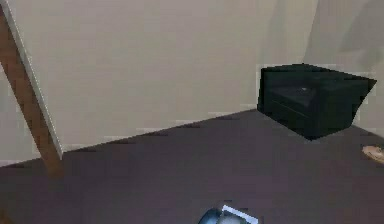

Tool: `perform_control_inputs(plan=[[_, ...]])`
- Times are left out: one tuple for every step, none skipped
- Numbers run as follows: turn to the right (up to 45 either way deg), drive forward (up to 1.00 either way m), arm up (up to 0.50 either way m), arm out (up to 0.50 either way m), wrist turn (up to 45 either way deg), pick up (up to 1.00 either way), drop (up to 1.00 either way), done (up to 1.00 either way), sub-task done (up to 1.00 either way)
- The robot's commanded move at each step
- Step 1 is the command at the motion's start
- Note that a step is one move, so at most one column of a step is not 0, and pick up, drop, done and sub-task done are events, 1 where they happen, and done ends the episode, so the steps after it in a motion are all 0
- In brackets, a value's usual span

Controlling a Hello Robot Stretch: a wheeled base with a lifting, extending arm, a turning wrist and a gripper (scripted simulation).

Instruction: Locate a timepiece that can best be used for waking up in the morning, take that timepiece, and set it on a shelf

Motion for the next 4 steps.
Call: perform_control_inputs(plan=[[-9.0, 0.00, 0.00, 0.00, 0.0, 0.00, 0.00, 0.00, 0.00], [0.0, 0.20, 0.00, 0.00, 0.0, 0.00, 0.00, 0.00, 0.00], [-21.0, 0.00, 0.00, 0.00, 0.0, 0.00, 0.00, 0.00, 0.00], [0.0, 0.95, 0.00, 0.00, 0.0, 0.00, 0.00, 0.00, 0.00]])
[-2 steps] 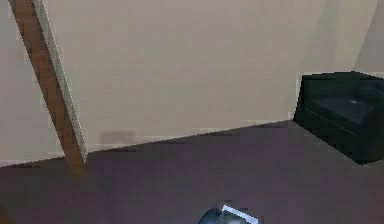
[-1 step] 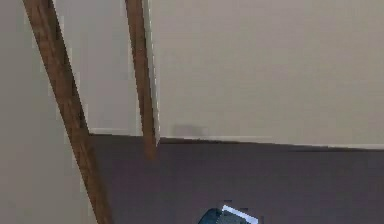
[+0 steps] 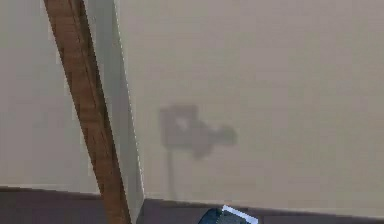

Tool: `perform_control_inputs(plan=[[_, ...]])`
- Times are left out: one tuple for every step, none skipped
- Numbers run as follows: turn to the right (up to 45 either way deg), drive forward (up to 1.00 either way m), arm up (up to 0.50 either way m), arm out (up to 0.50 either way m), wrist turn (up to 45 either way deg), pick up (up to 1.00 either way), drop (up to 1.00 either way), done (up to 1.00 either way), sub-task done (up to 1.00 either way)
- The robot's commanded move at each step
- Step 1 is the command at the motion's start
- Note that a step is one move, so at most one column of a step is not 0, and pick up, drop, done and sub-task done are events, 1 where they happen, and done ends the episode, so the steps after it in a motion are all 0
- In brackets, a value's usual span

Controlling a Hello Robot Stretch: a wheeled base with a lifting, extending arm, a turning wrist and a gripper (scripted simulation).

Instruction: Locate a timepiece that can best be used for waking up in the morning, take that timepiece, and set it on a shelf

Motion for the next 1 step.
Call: perform_control_inputs(plan=[[-33.0, 0.00, 0.00, 0.00, 0.0, 0.00, 0.00, 0.00, 0.00]])
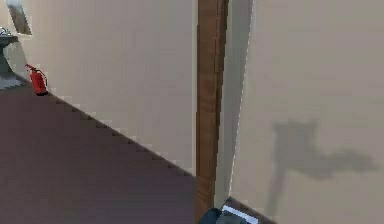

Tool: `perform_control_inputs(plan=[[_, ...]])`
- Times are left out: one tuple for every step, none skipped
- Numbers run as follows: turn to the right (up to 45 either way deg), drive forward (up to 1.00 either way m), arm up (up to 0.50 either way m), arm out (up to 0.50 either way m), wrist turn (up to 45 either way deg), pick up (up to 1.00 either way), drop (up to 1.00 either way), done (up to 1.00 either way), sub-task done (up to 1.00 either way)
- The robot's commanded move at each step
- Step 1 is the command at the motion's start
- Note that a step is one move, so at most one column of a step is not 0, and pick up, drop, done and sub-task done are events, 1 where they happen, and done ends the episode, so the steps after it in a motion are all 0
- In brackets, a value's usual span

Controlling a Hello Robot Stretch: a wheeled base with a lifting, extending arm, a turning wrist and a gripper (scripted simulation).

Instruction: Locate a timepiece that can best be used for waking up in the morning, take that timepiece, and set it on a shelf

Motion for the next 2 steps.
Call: perform_control_inputs(plan=[[0.0, 0.45, 0.00, 0.00, 0.0, 0.00, 0.00, 0.00, 0.00], [-42.0, 0.00, 0.00, 0.00, 0.0, 0.00, 0.00, 0.00, 0.00]])
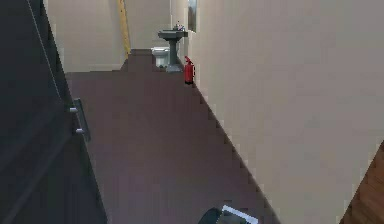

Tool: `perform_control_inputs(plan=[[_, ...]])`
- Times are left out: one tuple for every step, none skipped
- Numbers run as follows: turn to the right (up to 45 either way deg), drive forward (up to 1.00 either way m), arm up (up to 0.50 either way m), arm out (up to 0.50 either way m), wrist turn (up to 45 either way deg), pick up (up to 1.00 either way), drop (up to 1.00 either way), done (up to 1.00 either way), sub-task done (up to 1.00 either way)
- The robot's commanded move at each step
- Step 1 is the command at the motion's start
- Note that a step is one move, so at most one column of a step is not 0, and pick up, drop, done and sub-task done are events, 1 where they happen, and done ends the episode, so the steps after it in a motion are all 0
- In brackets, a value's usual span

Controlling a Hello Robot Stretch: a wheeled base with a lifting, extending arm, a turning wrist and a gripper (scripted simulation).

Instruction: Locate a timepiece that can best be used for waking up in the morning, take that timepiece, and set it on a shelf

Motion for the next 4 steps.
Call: perform_control_inputs(plan=[[0.0, 1.00, 0.00, 0.00, 0.0, 0.00, 0.00, 0.00, 0.00], [-33.0, 0.00, 0.00, 0.00, 0.0, 0.00, 0.00, 0.00, 0.00], [0.0, 0.05, 0.00, 0.00, 0.0, 0.00, 0.00, 0.00, 0.00], [15.0, 0.00, 0.00, 0.00, 0.0, 0.00, 0.00, 0.00, 0.00]])
